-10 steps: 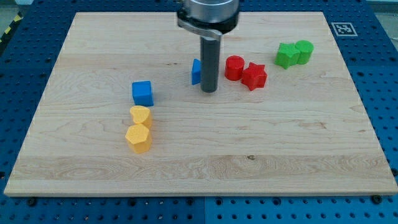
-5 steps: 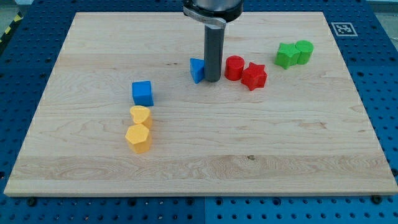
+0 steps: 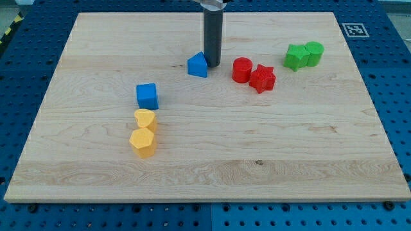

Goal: Place the blue triangle above the blue cube

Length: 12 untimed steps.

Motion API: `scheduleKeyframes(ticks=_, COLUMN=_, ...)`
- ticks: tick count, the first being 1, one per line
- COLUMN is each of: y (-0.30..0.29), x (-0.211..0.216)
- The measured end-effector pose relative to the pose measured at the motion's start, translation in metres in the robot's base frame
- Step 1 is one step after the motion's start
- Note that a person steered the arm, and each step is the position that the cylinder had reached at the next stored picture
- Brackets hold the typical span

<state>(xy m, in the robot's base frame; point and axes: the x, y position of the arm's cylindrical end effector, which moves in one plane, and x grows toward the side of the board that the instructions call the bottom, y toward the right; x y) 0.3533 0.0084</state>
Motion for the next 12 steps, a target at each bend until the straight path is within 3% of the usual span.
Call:
scheduleKeyframes(ticks=3, y=-0.04, x=0.024)
scheduleKeyframes(ticks=7, y=-0.04, x=0.04)
scheduleKeyframes(ticks=9, y=-0.103, x=0.04)
scheduleKeyframes(ticks=11, y=-0.099, x=0.04)
scheduleKeyframes(ticks=12, y=-0.057, x=0.04)
